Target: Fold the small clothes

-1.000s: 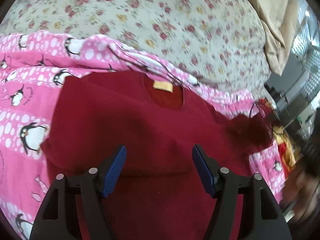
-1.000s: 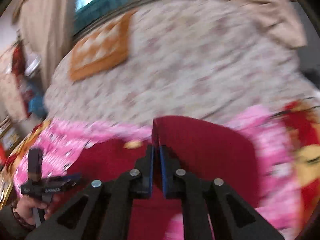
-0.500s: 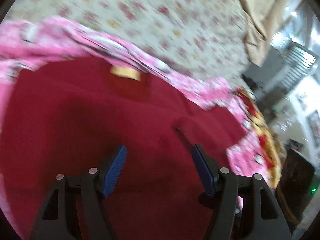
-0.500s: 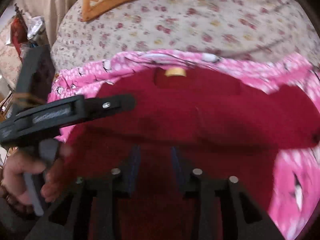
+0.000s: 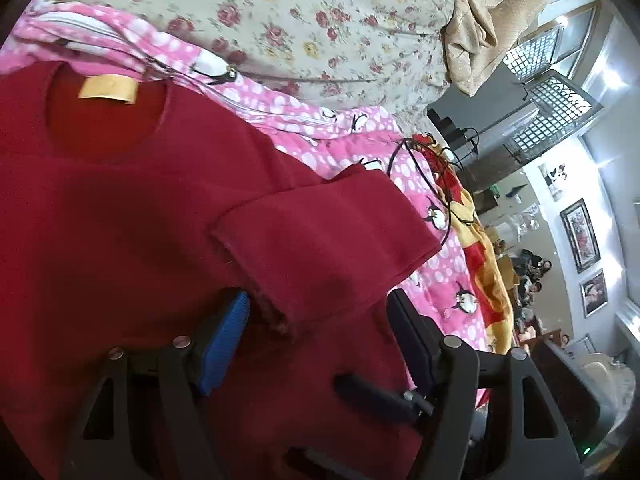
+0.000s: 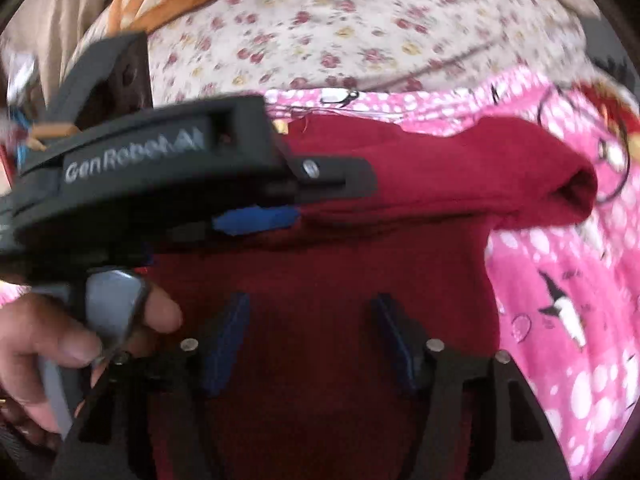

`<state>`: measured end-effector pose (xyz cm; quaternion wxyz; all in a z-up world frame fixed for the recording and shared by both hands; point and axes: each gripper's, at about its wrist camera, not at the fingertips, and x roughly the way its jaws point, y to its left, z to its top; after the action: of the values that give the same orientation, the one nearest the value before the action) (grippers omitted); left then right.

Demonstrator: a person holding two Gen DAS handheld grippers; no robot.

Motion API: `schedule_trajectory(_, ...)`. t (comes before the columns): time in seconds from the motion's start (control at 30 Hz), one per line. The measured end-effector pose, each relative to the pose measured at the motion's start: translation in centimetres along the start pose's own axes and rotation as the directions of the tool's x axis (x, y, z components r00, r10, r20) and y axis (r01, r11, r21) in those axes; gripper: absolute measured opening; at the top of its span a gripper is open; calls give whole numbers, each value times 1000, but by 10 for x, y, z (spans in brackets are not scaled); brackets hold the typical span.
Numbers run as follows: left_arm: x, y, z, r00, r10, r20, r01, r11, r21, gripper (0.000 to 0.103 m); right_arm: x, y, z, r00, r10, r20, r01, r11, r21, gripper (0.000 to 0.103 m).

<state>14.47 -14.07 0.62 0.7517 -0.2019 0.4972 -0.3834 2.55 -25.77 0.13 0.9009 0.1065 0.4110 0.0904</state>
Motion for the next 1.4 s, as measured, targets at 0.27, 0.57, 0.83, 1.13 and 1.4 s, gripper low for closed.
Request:
schedule_trajectory(0.27, 7, -5, 4, 987, 162, -16, -161, 986, 49, 0, -5, 4, -9, 999, -26, 35, 25, 1000, 16, 70)
schedule_trajectory(0.57, -47, -59, -4, 966, 219, 135, -249, 930, 269, 0, -3, 7, -11, 998, -30, 46, 30, 999, 12, 72)
schedule_trajectory(0.83, -163, -8, -5, 934, 252, 254, -293, 945, 142, 0, 2, 20, -14, 997, -69, 41, 71, 996, -45, 81)
schedule_trajectory(1.13, -209, 87, -35, 880, 379, 285, -368, 925, -94, 0, 5, 21, -13, 996, -77, 42, 79, 995, -55, 83)
schedule_trajectory(1.4, -197, 101, -40, 842, 476, 253, -464, 879, -111, 0, 7, 22, -11, 996, -81, 36, 83, 995, -60, 84)
